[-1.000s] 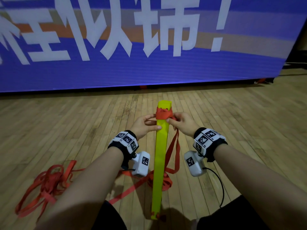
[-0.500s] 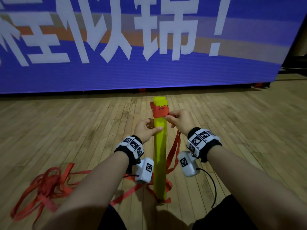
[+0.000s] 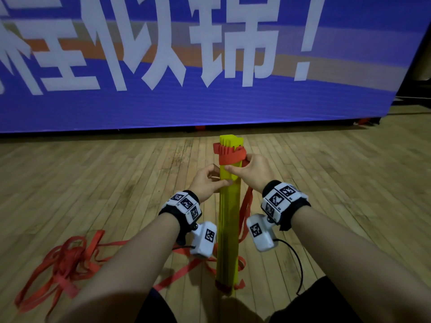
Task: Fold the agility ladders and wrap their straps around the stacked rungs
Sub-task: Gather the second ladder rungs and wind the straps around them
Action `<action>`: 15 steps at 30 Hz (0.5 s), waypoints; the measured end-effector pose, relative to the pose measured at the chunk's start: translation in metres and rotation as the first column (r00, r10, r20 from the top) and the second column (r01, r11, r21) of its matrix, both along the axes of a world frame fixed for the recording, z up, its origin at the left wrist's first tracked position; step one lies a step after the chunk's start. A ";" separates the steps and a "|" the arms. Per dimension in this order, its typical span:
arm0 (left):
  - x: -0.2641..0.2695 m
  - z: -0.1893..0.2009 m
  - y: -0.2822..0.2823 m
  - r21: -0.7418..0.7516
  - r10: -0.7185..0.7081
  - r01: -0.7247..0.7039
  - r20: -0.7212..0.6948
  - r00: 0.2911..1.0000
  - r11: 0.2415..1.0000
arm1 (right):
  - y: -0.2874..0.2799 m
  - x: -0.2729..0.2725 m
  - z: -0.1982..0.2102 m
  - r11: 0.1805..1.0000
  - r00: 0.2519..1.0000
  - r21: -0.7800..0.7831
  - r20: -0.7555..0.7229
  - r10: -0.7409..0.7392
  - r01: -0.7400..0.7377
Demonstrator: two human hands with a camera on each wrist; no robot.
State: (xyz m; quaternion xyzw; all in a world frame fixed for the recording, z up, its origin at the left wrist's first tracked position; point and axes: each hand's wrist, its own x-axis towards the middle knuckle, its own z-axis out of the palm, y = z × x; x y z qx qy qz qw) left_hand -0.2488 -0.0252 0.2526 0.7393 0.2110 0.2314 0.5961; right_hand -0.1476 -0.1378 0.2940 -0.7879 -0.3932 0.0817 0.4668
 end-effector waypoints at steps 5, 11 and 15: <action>-0.005 0.000 0.003 -0.150 -0.234 0.233 0.013 0.972 0.961 | -0.004 0.008 -0.002 0.995 0.992 0.077 -0.111 0.068 -0.060; -0.015 0.009 0.009 -0.268 -0.294 0.301 0.067 0.954 0.915 | -0.007 0.016 -0.002 0.982 0.960 0.106 -0.219 0.174 -0.154; -0.020 0.010 0.010 -0.291 -0.332 0.335 0.063 0.941 0.896 | -0.007 0.017 -0.002 0.965 0.932 0.086 -0.250 0.262 -0.249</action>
